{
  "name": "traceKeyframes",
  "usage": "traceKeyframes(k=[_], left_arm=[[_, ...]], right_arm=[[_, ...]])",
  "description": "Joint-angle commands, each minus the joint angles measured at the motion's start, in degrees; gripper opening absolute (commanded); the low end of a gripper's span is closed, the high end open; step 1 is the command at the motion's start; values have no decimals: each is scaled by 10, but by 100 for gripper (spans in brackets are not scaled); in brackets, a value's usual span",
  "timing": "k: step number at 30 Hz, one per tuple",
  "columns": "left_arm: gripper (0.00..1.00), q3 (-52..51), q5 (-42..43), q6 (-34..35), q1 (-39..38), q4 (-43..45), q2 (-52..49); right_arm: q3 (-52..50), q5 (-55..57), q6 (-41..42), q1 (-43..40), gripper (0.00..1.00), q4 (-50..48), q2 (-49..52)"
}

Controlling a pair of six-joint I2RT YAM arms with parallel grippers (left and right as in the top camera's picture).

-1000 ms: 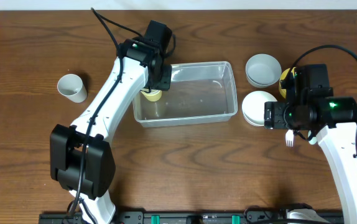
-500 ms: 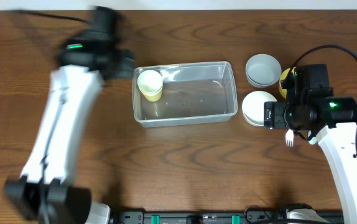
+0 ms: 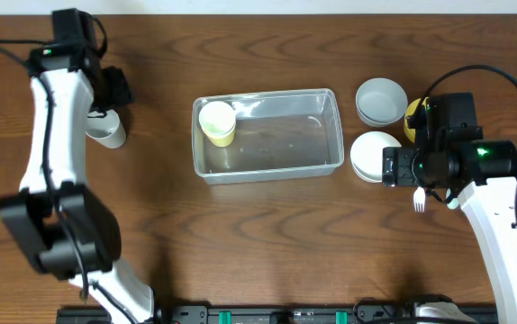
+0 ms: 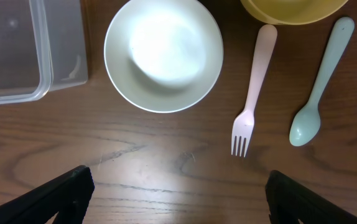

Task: Pack container
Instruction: 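Move the left gripper to the grey cup and grasp it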

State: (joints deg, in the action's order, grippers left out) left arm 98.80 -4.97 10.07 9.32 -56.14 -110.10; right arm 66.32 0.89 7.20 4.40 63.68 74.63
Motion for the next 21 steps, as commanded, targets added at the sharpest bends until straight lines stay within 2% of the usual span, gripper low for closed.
traceKeyframes(k=[1,12,17,19,21], left_arm=[[75,-3,0,-3,5,6,-28],[74,-3,7,-3,6,1,-122],[56,-3,14,-4,6,1,-123],[41,-3,14,-3,6,-1,-123],[32,-3,15,-3,6,-3,-123]], right_arm=[[9,4,5,-3,90,0,1],[9,4,4,-3,90,2,1],[9,4,4,-3,89,2,1],[9,4,4,-3,89,2,1],[9,4,4,-3,89,2,1]])
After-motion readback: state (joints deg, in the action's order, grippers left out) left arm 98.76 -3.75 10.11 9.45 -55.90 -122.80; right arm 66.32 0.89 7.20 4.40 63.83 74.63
